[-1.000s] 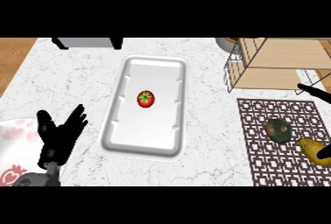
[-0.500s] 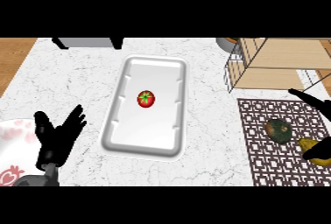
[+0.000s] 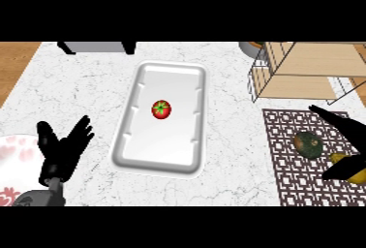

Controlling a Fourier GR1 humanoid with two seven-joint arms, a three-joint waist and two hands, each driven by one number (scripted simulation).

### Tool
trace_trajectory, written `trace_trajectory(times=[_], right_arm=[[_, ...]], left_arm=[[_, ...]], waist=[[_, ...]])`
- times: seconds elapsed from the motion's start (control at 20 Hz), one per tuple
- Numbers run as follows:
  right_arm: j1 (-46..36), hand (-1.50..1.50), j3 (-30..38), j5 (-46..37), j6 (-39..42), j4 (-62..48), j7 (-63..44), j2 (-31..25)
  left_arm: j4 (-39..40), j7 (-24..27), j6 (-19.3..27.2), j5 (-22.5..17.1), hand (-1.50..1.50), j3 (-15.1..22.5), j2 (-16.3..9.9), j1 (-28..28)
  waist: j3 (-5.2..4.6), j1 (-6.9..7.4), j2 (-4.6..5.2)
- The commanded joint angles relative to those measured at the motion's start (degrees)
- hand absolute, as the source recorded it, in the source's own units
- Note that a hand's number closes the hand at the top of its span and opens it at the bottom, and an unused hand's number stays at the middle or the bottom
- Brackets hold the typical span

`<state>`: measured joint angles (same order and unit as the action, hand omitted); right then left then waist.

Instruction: Pick the squash from the placemat and place it in the tiered shelf

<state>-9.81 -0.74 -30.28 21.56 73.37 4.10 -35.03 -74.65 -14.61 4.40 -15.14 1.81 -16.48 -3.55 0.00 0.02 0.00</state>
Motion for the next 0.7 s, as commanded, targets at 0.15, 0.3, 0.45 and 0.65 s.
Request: trace_trajectory(times=[0.15,0.3,0.45,0.65], right_arm=[[-4.65,-1.50,0.52,-8.69,-7.23,-12.13,4.53,3.82],[-3.21,-1.50,0.96,-10.10,-9.14,-12.79,5.62,4.84],[-4.43,-1.50,2.24,-11.75,-11.22,-15.40,8.39,5.40],[-5.59,-1.50,3.32,-11.43,-10.59,-15.45,8.42,7.85]], left_arm=[[-3.41,-1.56,-0.97,1.60,0.00,-0.52,1.57,2.11],[-0.77,-3.99,-2.64,1.10,0.00,-3.02,-0.12,-1.70],[0.10,0.37,-4.53,1.64,0.00,-3.84,1.14,0.66],[0.53,0.53,-4.94,3.32,0.00,-3.77,2.56,1.14]], waist=[[0.02,0.37,0.05],[0.01,0.16,0.05],[0.00,0.20,0.04],[0.00,0.13,0.02]])
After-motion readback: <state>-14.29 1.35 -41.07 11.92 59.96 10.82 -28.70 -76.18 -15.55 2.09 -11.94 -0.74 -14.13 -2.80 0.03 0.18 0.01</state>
